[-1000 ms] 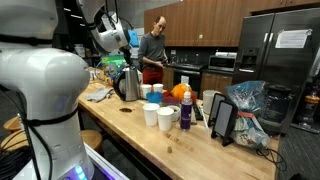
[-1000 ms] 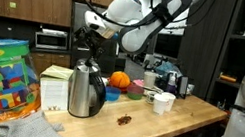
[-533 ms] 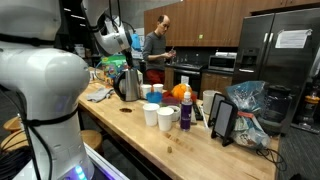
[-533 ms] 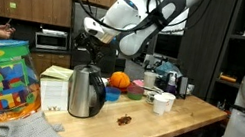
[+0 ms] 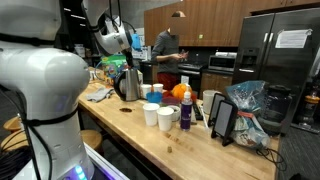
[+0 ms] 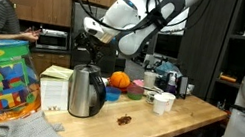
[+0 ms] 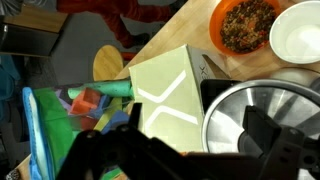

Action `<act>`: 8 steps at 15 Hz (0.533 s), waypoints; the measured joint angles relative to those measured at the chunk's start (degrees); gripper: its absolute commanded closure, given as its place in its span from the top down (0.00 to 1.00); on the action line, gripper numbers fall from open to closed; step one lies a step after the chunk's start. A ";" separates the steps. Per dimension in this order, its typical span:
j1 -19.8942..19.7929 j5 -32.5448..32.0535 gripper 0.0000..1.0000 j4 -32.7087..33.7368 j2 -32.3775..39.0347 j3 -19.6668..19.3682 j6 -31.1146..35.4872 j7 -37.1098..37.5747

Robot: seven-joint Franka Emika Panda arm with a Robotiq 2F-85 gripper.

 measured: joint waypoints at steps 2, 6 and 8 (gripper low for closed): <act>0.00 0.00 1.00 0.20 0.07 -0.05 -0.12 0.09; 0.03 -0.72 1.00 0.98 0.31 -0.49 -0.41 0.14; 0.08 -1.48 1.00 1.70 0.30 -0.85 -0.54 0.19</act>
